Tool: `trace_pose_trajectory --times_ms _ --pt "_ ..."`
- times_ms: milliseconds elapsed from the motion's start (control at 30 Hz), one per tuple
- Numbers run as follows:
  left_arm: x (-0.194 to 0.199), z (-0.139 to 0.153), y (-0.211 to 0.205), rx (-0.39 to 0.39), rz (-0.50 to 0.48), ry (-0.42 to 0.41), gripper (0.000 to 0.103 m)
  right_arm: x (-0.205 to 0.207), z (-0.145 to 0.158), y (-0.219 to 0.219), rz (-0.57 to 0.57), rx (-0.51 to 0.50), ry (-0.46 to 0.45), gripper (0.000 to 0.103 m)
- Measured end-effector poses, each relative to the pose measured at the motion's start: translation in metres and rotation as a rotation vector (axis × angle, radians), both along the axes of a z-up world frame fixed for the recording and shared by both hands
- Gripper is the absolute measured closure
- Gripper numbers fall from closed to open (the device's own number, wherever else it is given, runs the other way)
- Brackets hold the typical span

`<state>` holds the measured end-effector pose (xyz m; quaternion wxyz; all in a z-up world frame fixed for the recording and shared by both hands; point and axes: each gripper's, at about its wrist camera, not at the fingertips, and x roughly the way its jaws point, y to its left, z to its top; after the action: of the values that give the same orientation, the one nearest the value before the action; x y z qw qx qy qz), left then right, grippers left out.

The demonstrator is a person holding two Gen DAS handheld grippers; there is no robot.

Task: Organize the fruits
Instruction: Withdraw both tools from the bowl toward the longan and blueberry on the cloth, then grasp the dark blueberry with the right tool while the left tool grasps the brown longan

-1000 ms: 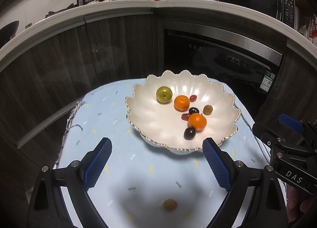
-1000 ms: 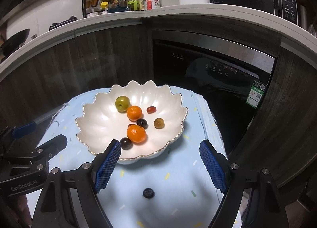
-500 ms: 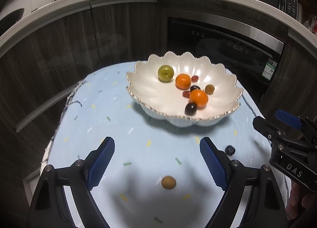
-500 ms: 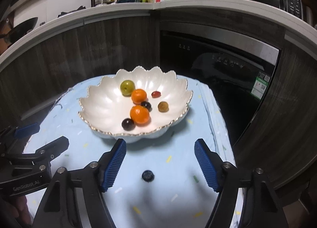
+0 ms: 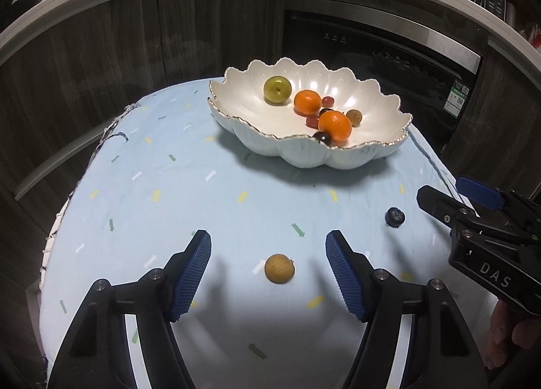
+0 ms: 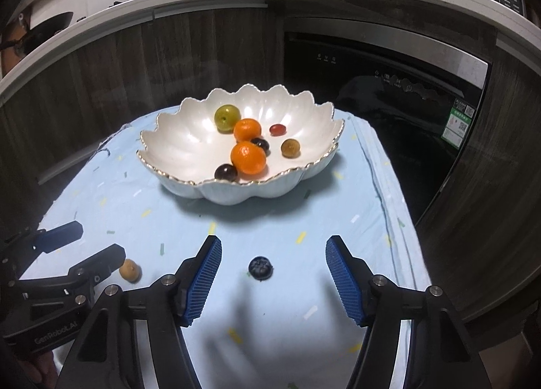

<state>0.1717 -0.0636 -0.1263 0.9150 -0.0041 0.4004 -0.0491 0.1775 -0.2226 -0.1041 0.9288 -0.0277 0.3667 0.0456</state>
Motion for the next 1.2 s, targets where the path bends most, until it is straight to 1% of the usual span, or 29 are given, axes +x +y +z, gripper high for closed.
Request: trace_pose_trajectory --times_ms 167,233,400,567,633,700,800,900,1000,1167,1200 --pt "0.0 -0.011 -0.002 0.001 0.0 0.017 0.041 -0.001 -0.011 0.0 -0.007 0.004 0.009 0.038" --pt "-0.001 -0.013 -0.003 0.001 -0.001 0.013 0.043 0.0 -0.014 0.0 -0.011 0.006 0.011 0.039" --pt "-0.002 -0.018 -0.005 0.015 -0.004 0.003 0.044 0.002 -0.021 0.0 -0.013 -0.001 0.019 0.042" --pt "-0.002 -0.029 -0.003 0.002 0.006 0.033 0.055 0.005 -0.029 0.002 -0.007 -0.012 0.033 0.048" --pt "-0.002 -0.031 -0.003 -0.005 0.001 0.033 0.056 0.005 -0.03 0.004 -0.004 -0.02 0.03 0.049" --pt "-0.002 -0.033 -0.004 -0.012 -0.005 0.031 0.06 0.007 -0.031 0.005 -0.001 -0.028 0.027 0.049" --pt "-0.001 -0.036 -0.005 -0.019 -0.015 0.042 0.061 0.009 -0.033 0.005 0.002 -0.031 0.031 0.053" --pt "0.0 -0.04 -0.005 -0.029 -0.017 0.058 0.063 0.012 -0.035 0.005 0.007 -0.025 0.04 0.053" --pt "0.001 -0.04 -0.005 -0.029 -0.014 0.053 0.064 0.014 -0.038 0.006 0.013 -0.022 0.053 0.058" --pt "0.002 -0.042 -0.006 -0.023 -0.017 0.043 0.067 0.019 -0.044 0.007 0.015 -0.019 0.072 0.06" --pt "0.002 -0.042 -0.006 -0.023 -0.018 0.042 0.067 0.019 -0.046 0.007 0.015 -0.018 0.075 0.062"
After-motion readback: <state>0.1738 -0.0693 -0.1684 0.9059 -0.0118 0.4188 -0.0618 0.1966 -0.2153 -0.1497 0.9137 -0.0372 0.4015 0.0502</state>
